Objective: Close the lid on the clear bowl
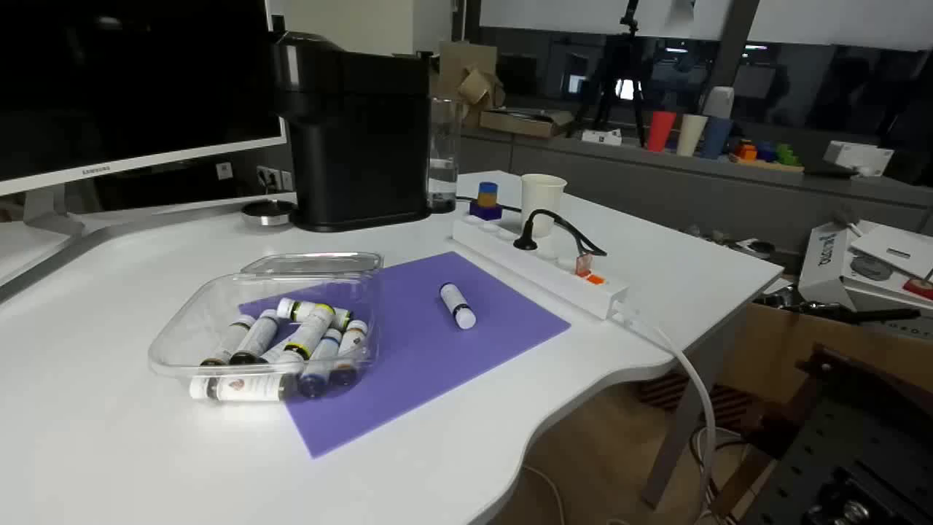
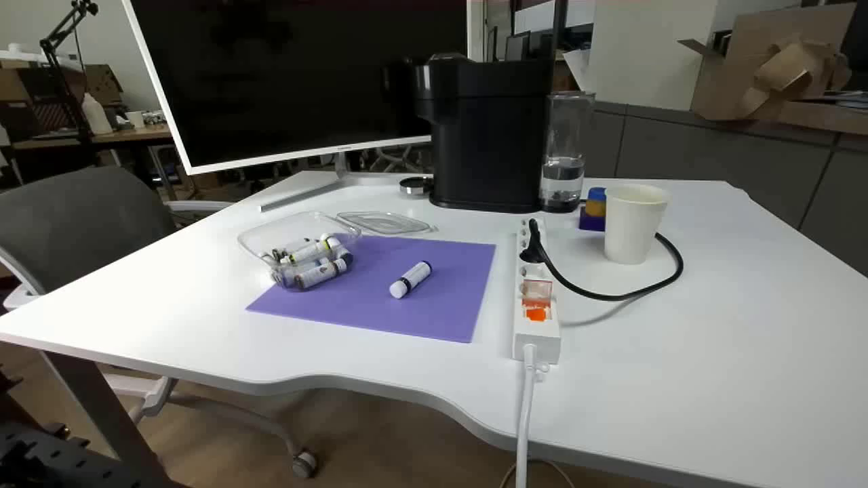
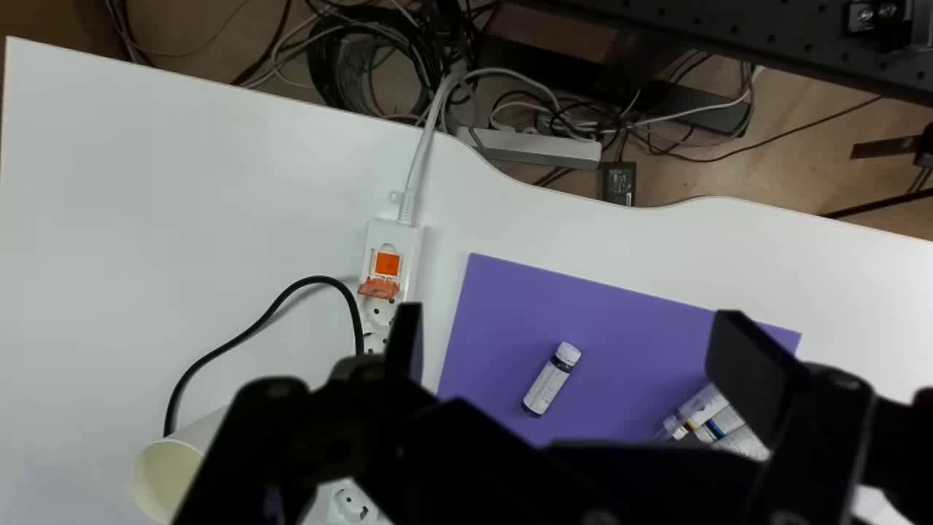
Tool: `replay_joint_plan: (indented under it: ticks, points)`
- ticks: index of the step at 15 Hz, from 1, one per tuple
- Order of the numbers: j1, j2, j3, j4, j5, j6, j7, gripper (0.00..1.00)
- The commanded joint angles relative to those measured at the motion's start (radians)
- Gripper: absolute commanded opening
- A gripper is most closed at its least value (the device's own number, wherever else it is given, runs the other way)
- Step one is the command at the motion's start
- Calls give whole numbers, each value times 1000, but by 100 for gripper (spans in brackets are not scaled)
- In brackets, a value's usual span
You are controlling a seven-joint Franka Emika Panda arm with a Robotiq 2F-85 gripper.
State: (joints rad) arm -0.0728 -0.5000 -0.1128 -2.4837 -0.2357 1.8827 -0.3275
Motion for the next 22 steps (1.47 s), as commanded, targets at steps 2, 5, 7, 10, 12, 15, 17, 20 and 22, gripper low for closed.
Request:
replay_joint_plan:
  ticks: [2, 5, 7, 10, 12, 15, 17, 20, 22]
  points:
    - [8, 0, -7, 1, -3, 0, 3, 100]
    - [8, 0, -7, 1, -3, 1, 3, 100]
    - [8, 0, -7, 1, -3, 1, 3, 100]
    - [8, 0, -7, 1, -3, 1, 3, 100]
    - [8, 0, -7, 1, -3, 1, 3, 100]
    - [4, 15, 1, 3, -1, 29, 42, 100]
    - [3, 67, 6, 9, 4, 77, 82, 100]
    - [11, 180, 16, 19, 18, 170, 122, 100]
    - [23, 277, 25, 32, 50, 245, 144, 100]
